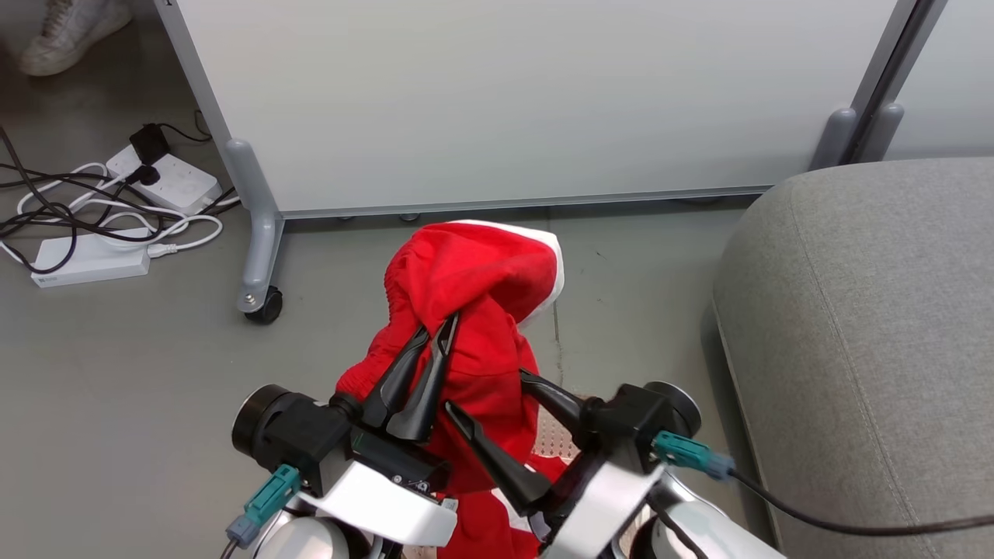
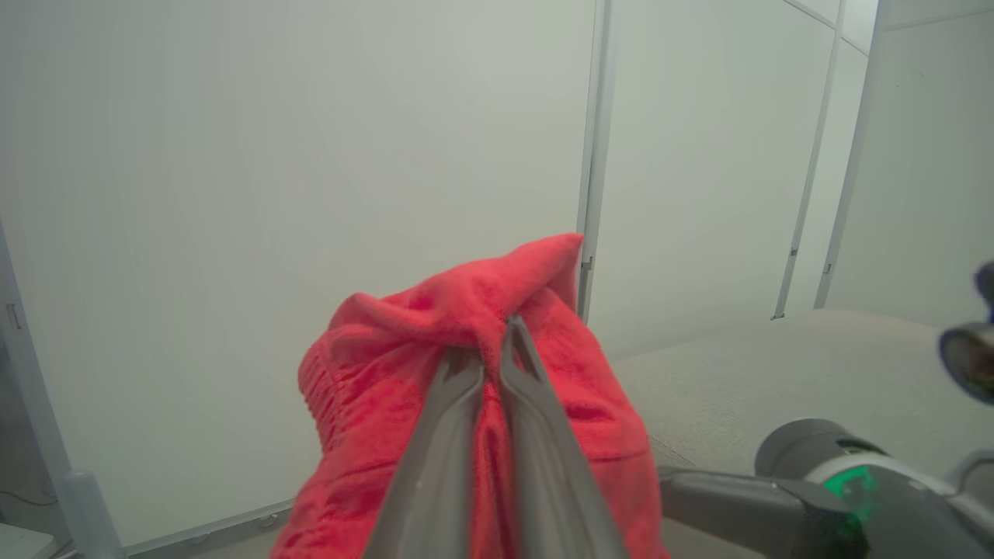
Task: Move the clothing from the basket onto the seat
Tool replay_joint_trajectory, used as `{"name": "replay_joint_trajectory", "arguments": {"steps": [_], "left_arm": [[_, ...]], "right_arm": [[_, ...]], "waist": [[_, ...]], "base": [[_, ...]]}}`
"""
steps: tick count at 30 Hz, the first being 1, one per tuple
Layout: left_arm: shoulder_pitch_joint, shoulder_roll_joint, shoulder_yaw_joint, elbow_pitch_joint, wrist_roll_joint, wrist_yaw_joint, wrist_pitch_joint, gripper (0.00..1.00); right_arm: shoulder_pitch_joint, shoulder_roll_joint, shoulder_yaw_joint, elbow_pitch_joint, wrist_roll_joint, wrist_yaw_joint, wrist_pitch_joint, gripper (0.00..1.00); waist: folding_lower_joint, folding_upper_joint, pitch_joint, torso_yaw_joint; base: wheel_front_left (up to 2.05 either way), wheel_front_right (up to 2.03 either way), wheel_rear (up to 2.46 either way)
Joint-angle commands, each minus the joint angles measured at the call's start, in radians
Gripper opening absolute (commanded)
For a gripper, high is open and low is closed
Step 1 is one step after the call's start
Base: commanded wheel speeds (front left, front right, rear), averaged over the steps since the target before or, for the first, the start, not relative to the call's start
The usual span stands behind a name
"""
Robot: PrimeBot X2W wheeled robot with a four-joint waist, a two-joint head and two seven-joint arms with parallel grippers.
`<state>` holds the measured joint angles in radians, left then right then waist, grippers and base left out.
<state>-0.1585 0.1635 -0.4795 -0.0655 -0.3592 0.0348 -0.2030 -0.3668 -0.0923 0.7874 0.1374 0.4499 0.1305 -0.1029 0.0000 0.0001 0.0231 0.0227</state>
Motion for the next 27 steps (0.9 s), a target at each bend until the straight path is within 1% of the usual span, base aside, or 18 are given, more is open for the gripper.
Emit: {"name": "replay_joint_trajectory", "arguments": {"steps": [1, 2, 5, 8, 9, 10, 11, 16, 21, 27], "left_arm": [[-0.02, 0.001, -0.001, 0.0, 0.004, -0.008, -0.002, 0.0], [-0.02, 0.0, -0.003, 0.0, 0.003, -0.008, -0.003, 0.0], [-0.014, 0.003, -0.014, 0.008, -0.004, -0.015, 0.01, 0.0], [-0.013, 0.004, -0.014, 0.01, -0.009, -0.012, 0.017, 0.0], [-0.012, 0.006, -0.015, 0.013, -0.009, -0.009, 0.026, 0.24], [-0.012, 0.006, -0.015, 0.012, -0.01, -0.007, 0.027, 0.57], [-0.013, 0.007, -0.015, 0.011, -0.007, -0.004, 0.028, 1.0], [-0.03, 0.008, -0.017, -0.006, 0.022, 0.018, 0.011, 1.0], [-0.037, 0.014, -0.053, -0.003, 0.049, 0.012, 0.035, 1.0], [-0.04, 0.02, -0.135, 0.042, 0.079, -0.026, 0.093, 1.0]], "right_arm": [[-0.021, 0.0, 0.015, 0.021, 0.013, 0.001, -0.004, 0.23], [-0.032, 0.003, 0.023, 0.037, 0.021, 0.001, -0.007, 0.0], [-0.057, 0.007, 0.039, 0.072, 0.038, 0.001, -0.027, 0.0], [-0.068, 0.007, 0.04, 0.09, 0.048, 0.001, -0.045, 0.0], [-0.073, 0.005, 0.04, 0.096, 0.054, 0.001, -0.054, 0.0], [-0.077, 0.004, 0.035, 0.098, 0.057, 0.001, -0.065, 0.0], [-0.08, 0.003, 0.03, 0.101, 0.059, 0.001, -0.075, 0.0], [-0.086, -0.011, -0.029, 0.12, 0.053, 0.001, -0.105, 0.0], [-0.085, -0.033, -0.125, 0.136, 0.024, 0.001, -0.117, 0.0], [-0.054, -0.062, -0.231, 0.156, -0.008, 0.001, -0.106, 0.0]], "waist": [[0.0, -0.0001, 0.0, 0.002], [0.0, -0.0001, 0.0, 0.003], [0.0, -0.0001, 0.0, 0.006], [0.0, -0.0001, -0.001, 0.005], [0.0, -0.0001, 0.0, 0.004], [0.0, -0.0001, -0.001, 0.002], [0.0, -0.0001, 0.0, 0.001], [0.0, -0.0001, 0.002, -0.008], [0.0, -0.0001, 0.012, -0.022], [0.0, -0.0001, 0.028, -0.054]], "base": [[0.0, 0.0, 0.0], [0.0, 0.0, 0.0], [0.0, 0.0, 0.0], [0.0, 0.0, 0.0], [0.0, 0.0, 0.0], [0.0, 0.0, 0.0], [0.0, 0.0, 0.0], [0.0, 0.0, 0.0], [0.0, 0.0, 0.0], [0.0, 0.0, 0.0]]}}
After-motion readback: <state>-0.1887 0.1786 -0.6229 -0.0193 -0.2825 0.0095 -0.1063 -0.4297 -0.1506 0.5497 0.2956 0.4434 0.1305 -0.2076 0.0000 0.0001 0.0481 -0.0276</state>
